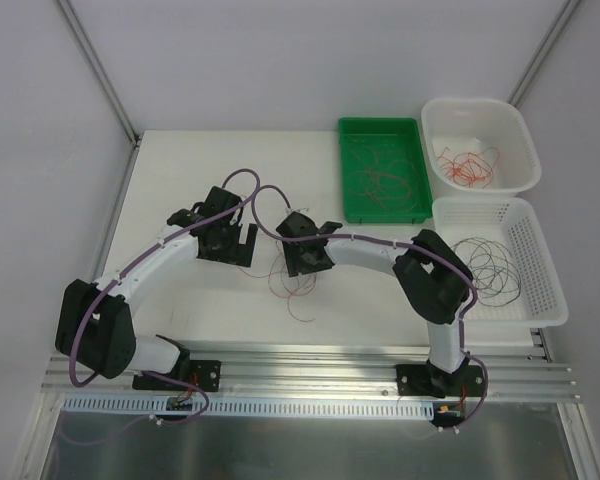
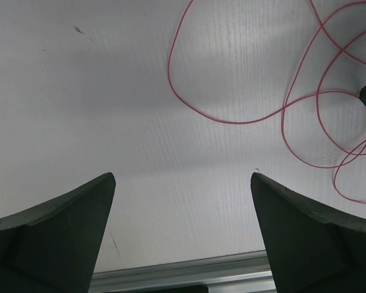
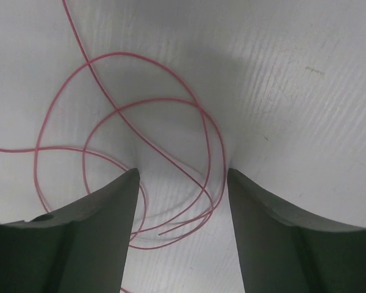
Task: Untangle the cables
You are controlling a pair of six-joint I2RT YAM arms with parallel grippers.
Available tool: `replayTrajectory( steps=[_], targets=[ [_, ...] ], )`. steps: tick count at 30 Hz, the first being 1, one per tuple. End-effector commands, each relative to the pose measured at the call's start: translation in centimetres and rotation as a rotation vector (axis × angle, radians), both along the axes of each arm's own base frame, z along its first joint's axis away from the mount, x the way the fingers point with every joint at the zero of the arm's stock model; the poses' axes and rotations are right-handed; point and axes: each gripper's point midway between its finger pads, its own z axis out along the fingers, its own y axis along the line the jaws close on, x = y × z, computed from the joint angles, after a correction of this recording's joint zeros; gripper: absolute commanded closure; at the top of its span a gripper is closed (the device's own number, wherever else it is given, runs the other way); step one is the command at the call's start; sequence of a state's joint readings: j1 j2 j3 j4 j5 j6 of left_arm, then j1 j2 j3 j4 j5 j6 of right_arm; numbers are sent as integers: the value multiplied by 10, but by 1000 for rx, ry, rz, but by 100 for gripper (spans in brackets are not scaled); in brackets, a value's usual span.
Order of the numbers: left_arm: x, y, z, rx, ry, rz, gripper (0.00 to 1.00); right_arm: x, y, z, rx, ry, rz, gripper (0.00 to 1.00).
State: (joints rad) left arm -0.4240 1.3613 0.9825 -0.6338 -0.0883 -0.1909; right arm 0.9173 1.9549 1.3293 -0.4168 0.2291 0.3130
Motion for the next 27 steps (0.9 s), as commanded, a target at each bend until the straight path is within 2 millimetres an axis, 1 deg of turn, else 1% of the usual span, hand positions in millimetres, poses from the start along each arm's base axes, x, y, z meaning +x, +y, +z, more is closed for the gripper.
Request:
replayTrajectory(
  steps=[1,2,3,5,6,8,9,10,12,13,15,16,17,18,19,20,21,22,23,26,27],
  targets=[
    [2,4,6,7,-21,20,5,-18,-12,-16,-81,38,-13,40],
    [2,4,6,8,-23,21,5,-22,-13,-19,-84,48,-6,43],
    [2,5,5,9,-19,22,5,-30,-18,-24,-94,64,2,51],
    [2,4,5,10,-19,19,5,-43,-19,-30,-88,93,18,60],
    [2,5,6,11,-21,20,4,-53,-30,-39,-106,118,18,73],
    [2,5,5,13,-19,22,5,-61,-32,-37,-81,126,24,85],
    [2,5,4,16,-17,21,4,-69,-43,-42,-101,140,23,95],
    [2,6,4,16,-16,23,5,-71,-45,-34,-87,128,25,99],
    [2,5,3,16,-13,19,5,-75,-56,-28,-98,113,34,99],
    [2,5,4,15,-16,22,5,-78,-63,-17,-89,93,40,99],
    [2,5,4,16,-15,19,4,-75,-73,-1,-100,42,49,99],
    [2,5,4,15,-16,19,4,-74,-85,7,-137,18,49,99],
    [2,5,4,17,-15,20,4,-71,-87,27,-111,-28,51,99],
    [2,5,4,18,-17,21,4,-69,-92,38,-118,-57,67,99],
    [2,5,4,18,-17,21,4,-70,-101,48,-140,-70,69,99],
    [2,5,4,17,-19,21,4,-61,-101,76,-107,-145,57,99],
    [2,6,3,19,-14,21,4,-58,-106,89,-107,-174,54,99],
    [2,6,3,19,-14,21,4,-55,-115,102,-128,-206,54,99],
    [2,6,4,17,-15,22,4,-50,-116,131,-83,-266,45,99],
    [1,5,4,17,-15,18,4,-41,-132,171,-79,-354,28,99],
    [1,5,5,16,-18,20,4,-38,-135,196,-38,-404,12,99]
  ],
)
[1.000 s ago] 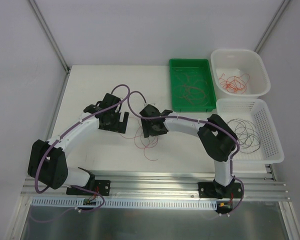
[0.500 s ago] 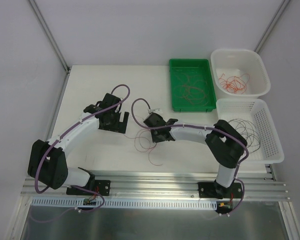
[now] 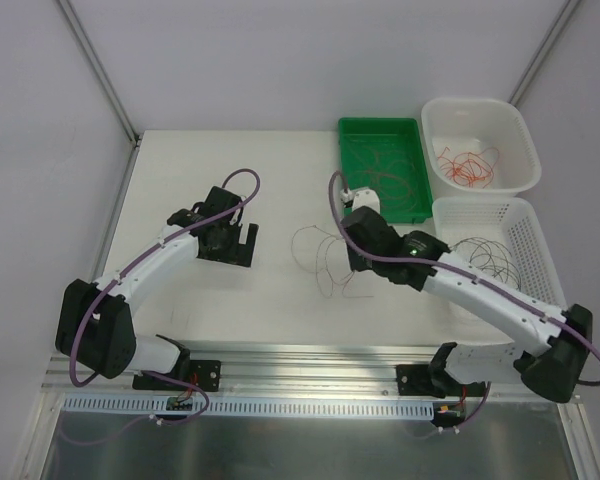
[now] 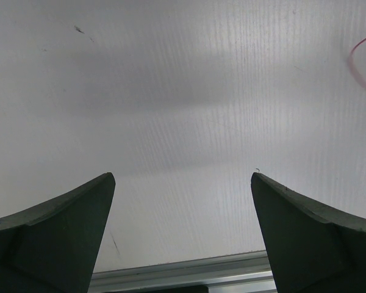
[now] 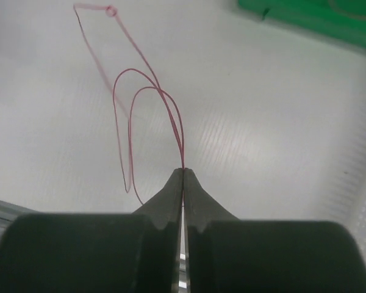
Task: Untangle the cables
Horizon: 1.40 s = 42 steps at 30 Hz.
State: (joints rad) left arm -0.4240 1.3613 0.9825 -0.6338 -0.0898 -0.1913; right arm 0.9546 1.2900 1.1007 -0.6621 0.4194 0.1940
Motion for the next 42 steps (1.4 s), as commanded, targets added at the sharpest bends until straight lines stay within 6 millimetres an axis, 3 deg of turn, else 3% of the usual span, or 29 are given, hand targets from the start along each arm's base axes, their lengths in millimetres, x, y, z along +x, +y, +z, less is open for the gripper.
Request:
replayTrajectory(
  steps=[1,6,13,20,21,23,30,31,32,34,35,37,42],
  targets=[
    [2,5,5,15,-19,18,4,14,-37,67,-16,-156,-49,99],
    [1,5,6,13,-22,19,4,32,-66,132,71,-289,-101,99],
    [1,5,6,13,-25,16,4,76,-102,196,124,-428,-211,99],
    [1,6,6,14,-24,18,4,150,-131,209,126,-501,-379,99],
    [1,6,5,15,-22,18,4,168,-135,204,123,-505,-410,99],
    [0,6,5,19,-20,16,4,186,-139,205,137,-516,-447,99],
    [1,5,3,19,-14,13,4,264,-155,176,170,-512,-575,99],
    [1,5,2,20,-11,11,4,278,-151,155,156,-469,-566,96],
    [1,5,2,20,-9,13,4,286,-148,146,176,-449,-573,82],
    [1,6,2,22,-10,12,4,298,-145,138,193,-426,-563,72],
    [1,6,1,23,-7,12,4,305,-143,124,188,-396,-559,58],
    [1,5,1,22,-8,10,4,307,-135,115,204,-366,-527,37],
    [2,6,4,21,-19,10,4,290,-140,125,221,-364,-510,16]
  ],
)
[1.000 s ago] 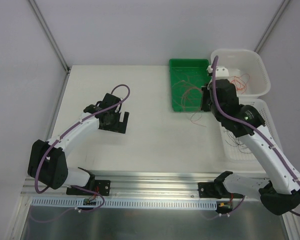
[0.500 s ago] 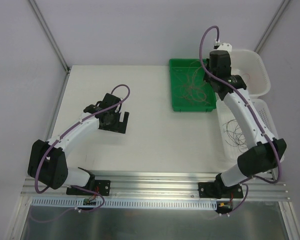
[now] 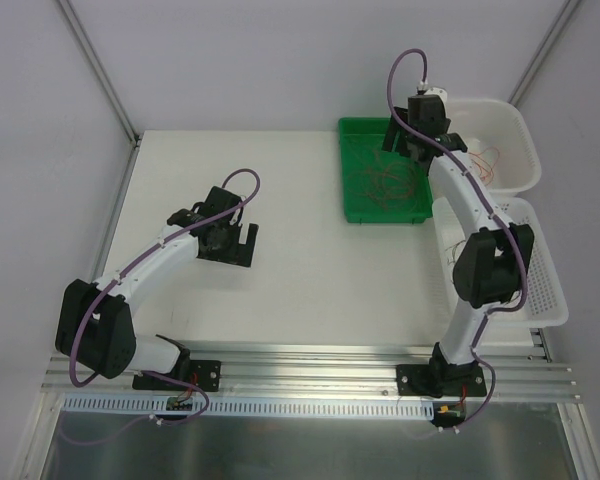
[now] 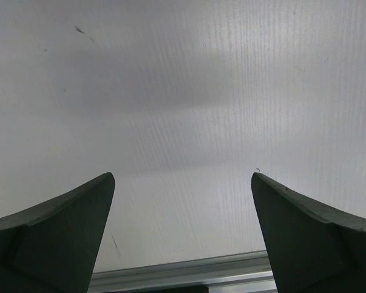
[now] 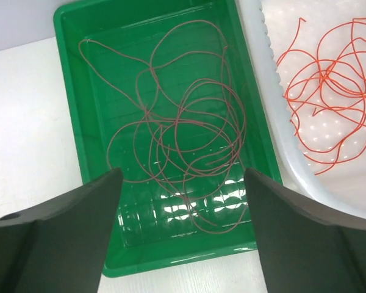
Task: Untangle the cables
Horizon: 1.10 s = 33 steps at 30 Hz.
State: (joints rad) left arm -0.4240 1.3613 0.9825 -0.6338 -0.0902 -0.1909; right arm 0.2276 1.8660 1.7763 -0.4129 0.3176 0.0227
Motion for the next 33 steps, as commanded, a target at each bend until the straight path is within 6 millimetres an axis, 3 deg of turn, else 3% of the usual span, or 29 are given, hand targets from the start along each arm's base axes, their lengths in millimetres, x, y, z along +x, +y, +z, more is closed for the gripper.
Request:
replayTrajectory(
  steps=[1,2,4,5,6,9,10,12,13,16,17,19,20,22,23,25,26,27,30,33],
  targets=[
    [2,6,5,18,-20,11,4,-13,2,57,58,-125,36,13],
    [2,5,6,15,-25,11,4,-21,-1,56,52,-119,36,9],
    [2,5,8,12,-32,11,3,-39,-9,78,45,-159,32,3],
    [2,5,11,8,-40,11,3,-47,-12,77,44,-151,30,1],
    [3,6,13,8,-50,13,3,-63,-17,94,46,-176,25,3],
    [4,11,26,13,-106,38,2,-95,-31,102,-7,-151,26,3],
    [5,15,29,21,-123,49,2,-112,-39,121,-15,-189,12,3],
    [6,26,41,51,-189,87,1,-139,-49,125,-48,-181,6,3],
    [6,30,45,58,-210,98,1,-162,-55,147,-46,-239,0,3],
    [0,40,62,50,-291,137,1,-205,-69,153,-77,-254,-13,3],
    [-4,42,72,29,-330,140,1,-231,-75,166,-76,-297,-16,3],
    [-9,44,84,0,-374,153,1,-259,-83,169,-87,-319,-22,3],
    [-14,46,99,-32,-429,159,1,-287,-90,174,-86,-350,-29,3],
    [-21,49,115,-67,-487,171,1,-311,-96,173,-86,-368,-37,3],
    [-27,52,132,-102,-550,182,1,-334,-101,169,-83,-388,-39,3],
    [-40,59,153,-154,-640,204,1,-356,-106,163,-87,-403,-35,3],
    [-45,61,159,-174,-671,211,1,-364,-107,149,-94,-377,-31,3],
    [-51,64,165,-195,-701,222,1,-383,-111,149,-86,-419,-33,3],
    [-71,73,175,-246,-778,233,1,-407,-114,124,-87,-430,-19,3],
    [-90,79,185,-305,-851,240,1,-420,-115,103,-85,-427,-10,3]
  ],
)
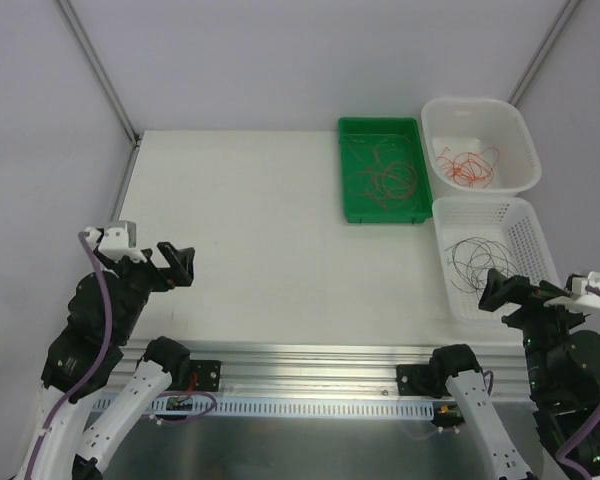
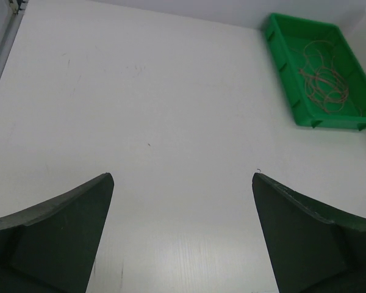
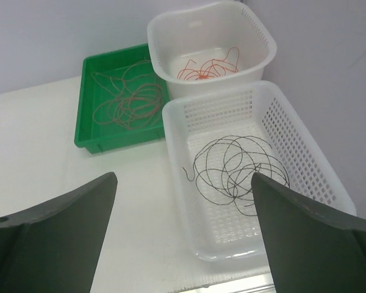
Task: Untangle the cables
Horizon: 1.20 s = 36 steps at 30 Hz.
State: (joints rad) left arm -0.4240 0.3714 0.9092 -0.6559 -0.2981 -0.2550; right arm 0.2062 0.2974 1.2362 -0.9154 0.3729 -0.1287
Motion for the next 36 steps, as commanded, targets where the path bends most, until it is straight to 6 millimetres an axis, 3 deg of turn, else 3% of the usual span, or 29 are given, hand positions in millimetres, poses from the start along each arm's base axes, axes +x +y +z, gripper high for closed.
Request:
replayTrajectory(
  steps=[1,6,8,14,21,36],
  targets=[
    [-19,10,-5,-48,-36,19,1,-19,-4,-30,-31,30,8,3],
    [-39,29,4,-129,-158,86,1,-35,-15,-44,-42,-56,-28,3],
    [-46,40,3,-157,-202,128,1,-48,-20,-42,-34,-130,-44,3],
    [-57,54,-8,-208,-282,182,1,-58,-28,-54,-47,-187,-74,3],
    [-46,40,-34,-201,-223,144,1,-55,-33,-66,-48,-167,-106,3],
    [-46,50,-34,-183,-232,194,1,-50,-32,-73,-32,-146,-97,3]
  ],
)
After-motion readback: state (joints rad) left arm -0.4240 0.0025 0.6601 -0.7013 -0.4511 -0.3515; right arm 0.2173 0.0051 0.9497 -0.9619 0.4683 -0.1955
